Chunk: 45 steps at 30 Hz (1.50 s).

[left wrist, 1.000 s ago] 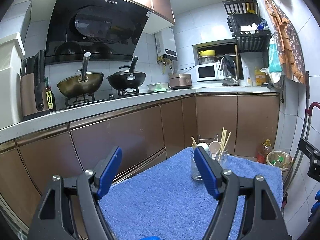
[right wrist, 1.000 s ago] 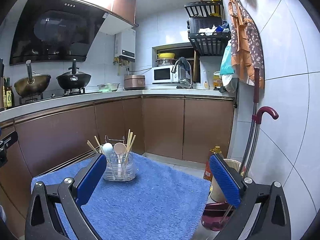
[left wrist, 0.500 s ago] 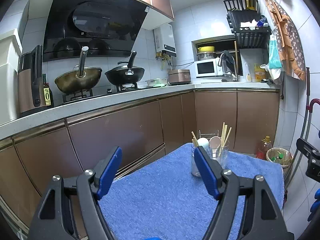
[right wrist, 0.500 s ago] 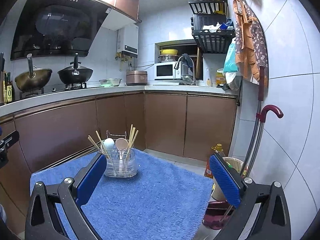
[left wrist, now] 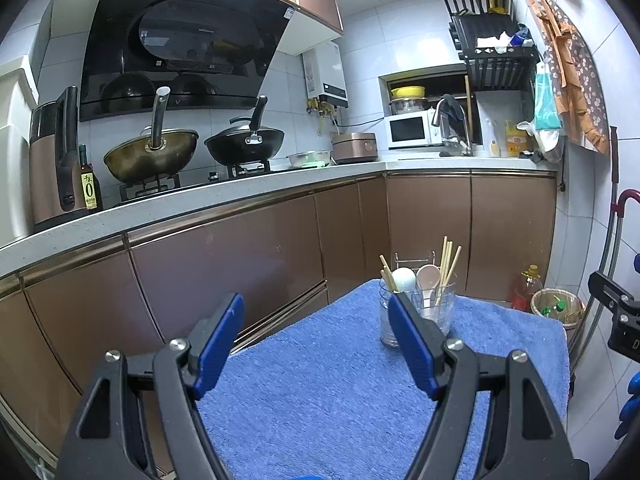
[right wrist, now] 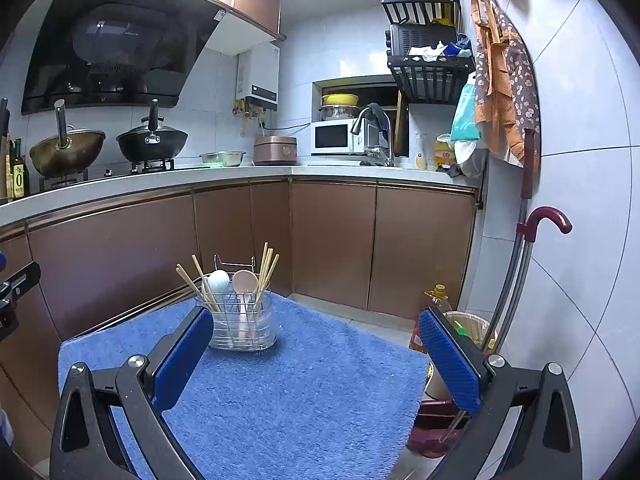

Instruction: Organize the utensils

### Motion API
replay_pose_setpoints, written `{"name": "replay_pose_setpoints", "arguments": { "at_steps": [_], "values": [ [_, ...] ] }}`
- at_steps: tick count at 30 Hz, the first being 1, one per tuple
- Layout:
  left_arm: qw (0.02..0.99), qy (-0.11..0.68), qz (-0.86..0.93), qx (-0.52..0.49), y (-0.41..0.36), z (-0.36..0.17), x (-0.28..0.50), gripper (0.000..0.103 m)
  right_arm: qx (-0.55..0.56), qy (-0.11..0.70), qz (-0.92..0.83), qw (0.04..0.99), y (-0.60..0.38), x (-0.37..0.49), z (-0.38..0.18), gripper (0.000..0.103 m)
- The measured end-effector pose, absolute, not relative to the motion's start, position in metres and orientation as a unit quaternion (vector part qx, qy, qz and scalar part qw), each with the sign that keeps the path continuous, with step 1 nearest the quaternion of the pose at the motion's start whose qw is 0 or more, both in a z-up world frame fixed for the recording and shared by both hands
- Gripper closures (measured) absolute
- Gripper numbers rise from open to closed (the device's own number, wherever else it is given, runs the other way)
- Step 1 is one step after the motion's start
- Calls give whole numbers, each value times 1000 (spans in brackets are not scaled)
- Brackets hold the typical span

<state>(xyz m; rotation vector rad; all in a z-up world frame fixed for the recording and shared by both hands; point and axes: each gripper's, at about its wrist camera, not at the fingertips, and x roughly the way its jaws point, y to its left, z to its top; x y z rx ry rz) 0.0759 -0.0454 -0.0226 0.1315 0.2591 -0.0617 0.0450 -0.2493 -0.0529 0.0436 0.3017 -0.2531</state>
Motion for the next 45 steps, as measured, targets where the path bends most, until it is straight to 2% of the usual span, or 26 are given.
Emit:
{"name": "replay_pose_setpoints", "arguments": {
  "at_steps": [45],
  "values": [
    [990, 122, -32, 66, -46, -23, 68, 30, 14, 142, -125, 982, -248, 38, -50, 0]
  ]
}}
